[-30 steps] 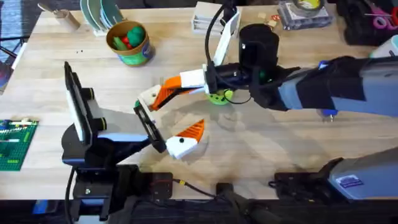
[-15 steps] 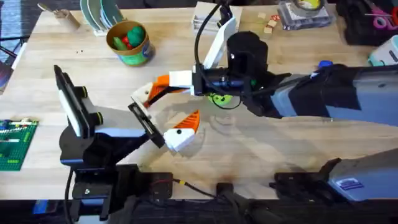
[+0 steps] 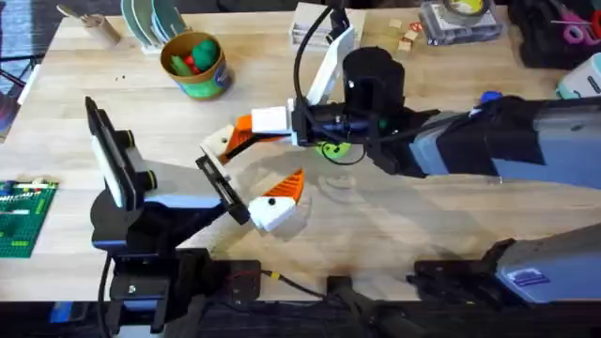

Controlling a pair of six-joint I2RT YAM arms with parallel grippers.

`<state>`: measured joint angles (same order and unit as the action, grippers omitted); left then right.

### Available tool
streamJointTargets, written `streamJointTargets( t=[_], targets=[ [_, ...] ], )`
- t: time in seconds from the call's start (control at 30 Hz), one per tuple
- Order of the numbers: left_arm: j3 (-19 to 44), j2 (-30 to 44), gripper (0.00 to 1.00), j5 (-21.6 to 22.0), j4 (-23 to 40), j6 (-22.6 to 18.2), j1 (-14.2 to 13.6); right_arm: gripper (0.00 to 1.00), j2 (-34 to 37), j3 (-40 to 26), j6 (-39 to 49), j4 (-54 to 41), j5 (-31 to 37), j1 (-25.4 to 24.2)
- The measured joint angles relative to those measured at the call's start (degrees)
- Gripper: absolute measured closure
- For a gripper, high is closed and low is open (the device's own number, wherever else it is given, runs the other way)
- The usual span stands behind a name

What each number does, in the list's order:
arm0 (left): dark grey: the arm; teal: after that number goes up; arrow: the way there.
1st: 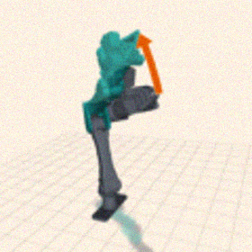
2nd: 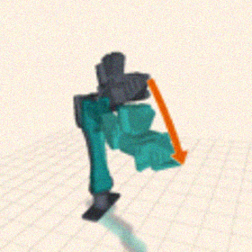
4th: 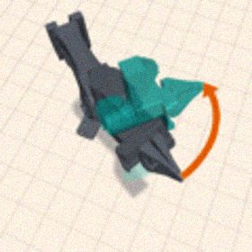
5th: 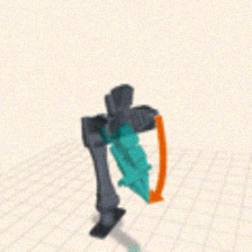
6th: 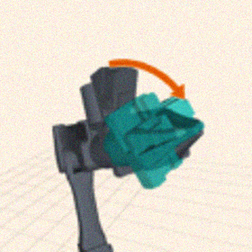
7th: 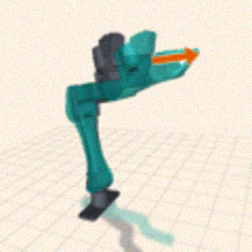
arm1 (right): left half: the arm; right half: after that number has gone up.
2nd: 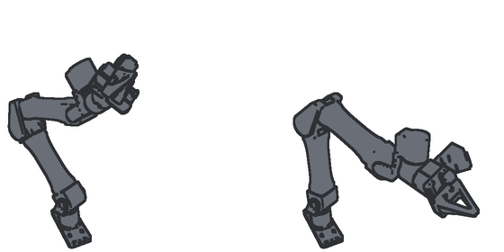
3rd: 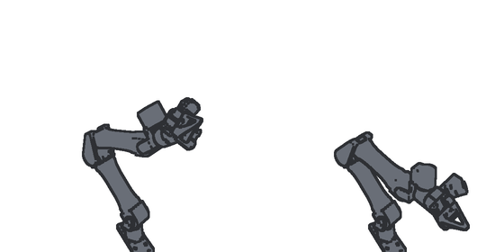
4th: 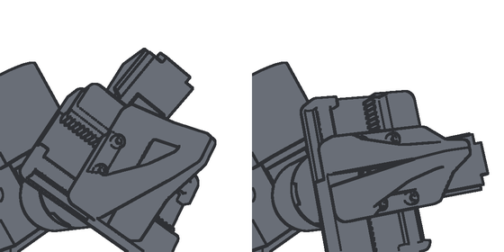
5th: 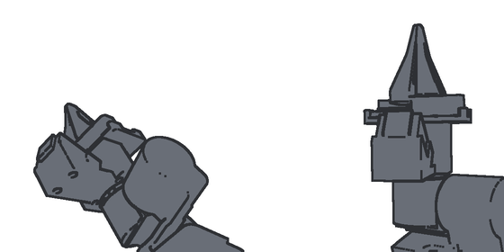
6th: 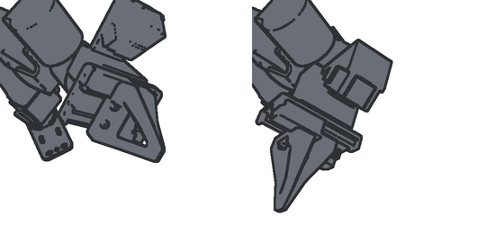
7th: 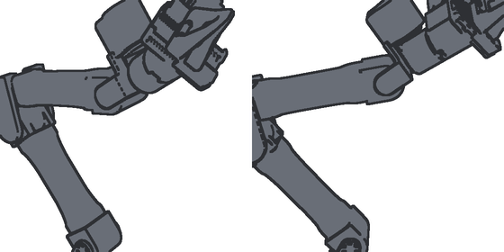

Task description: Pick up the gripper from the table and insert it into the empty holder that is missing its gripper. Then pick up a screw, insert it into the mounting hole, and use the screwdriver to tighten it. Finally, clean up the table by picking up the vegetable and placing it into the bucket.

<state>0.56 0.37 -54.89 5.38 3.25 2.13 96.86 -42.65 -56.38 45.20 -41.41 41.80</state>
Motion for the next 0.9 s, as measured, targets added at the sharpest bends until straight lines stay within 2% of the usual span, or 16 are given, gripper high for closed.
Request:
streamJointTargets(
  t=[0.23,0.57,0.9],
  targets=[
    [0.04,-0.01,0.008,-2.23,0.27,-0.92,-0.76,0.586,0.0,-0.02,0.0,-0.54,-5.29,-1.79],
    [0.04,-0.01,0.008,-3.07,0.36,-1.88,-0.79,0.473,0.0,-0.02,0.0,-0.87,-6.7,-2.67],
    [0.04,-0.01,0.008,-6.06,0.69,-1.95,-1.62,0.412,0.0,-0.11,-0.02,-0.28,-8.39,-4.33]
  ],
)
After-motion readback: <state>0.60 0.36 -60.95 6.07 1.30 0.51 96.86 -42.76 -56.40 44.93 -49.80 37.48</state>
